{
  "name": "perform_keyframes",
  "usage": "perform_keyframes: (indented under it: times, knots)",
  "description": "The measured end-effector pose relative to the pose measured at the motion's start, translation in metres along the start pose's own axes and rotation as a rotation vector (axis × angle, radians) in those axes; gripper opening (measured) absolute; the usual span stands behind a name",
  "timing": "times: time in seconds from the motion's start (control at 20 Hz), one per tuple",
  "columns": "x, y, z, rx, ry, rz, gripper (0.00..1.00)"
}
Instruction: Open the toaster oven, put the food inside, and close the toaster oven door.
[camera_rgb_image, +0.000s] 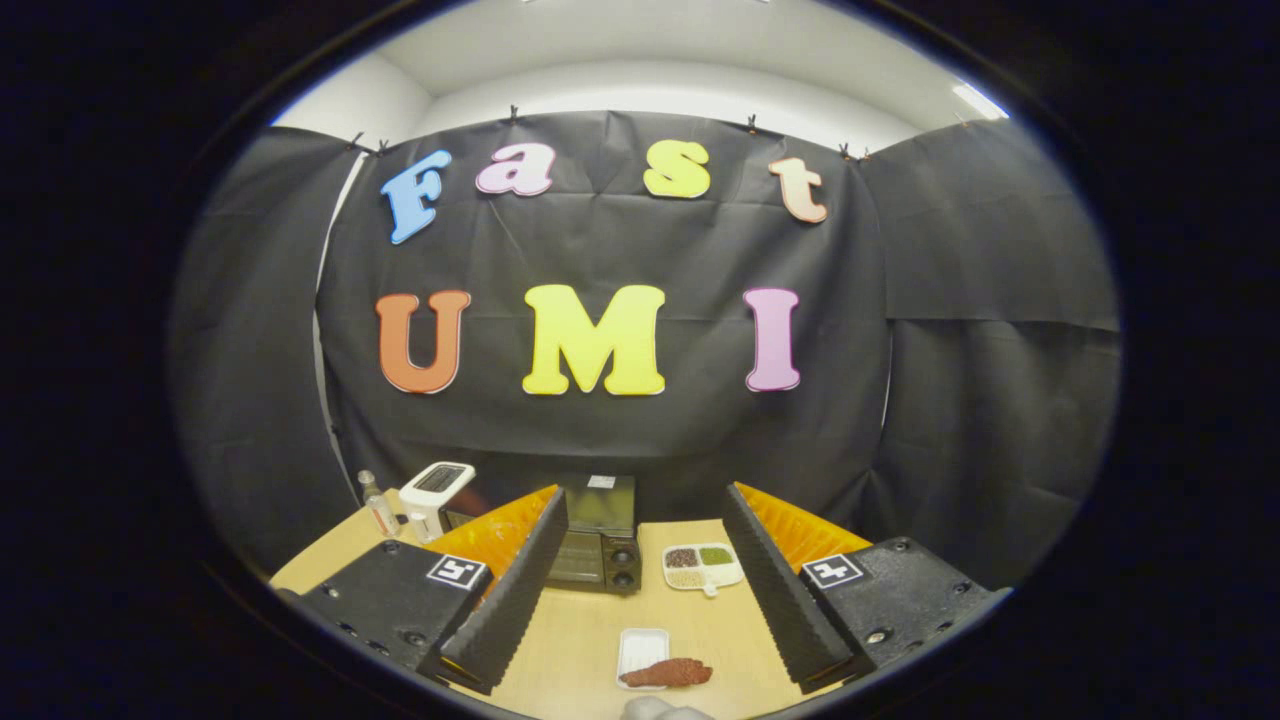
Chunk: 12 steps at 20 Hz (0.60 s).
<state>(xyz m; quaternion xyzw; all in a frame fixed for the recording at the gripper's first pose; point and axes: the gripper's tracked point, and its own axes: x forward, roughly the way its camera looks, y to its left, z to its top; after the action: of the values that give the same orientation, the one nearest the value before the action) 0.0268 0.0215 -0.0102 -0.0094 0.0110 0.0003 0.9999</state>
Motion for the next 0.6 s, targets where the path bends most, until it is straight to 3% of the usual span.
perform_keyframes:
  times: [0.25,0.6]
  knots:
    - [0.041,0.035,-0.014,0.014,0.019,0.006,1.0]
    - [0.143,0.112,-0.072,0.057,0.13,-0.012,1.0]
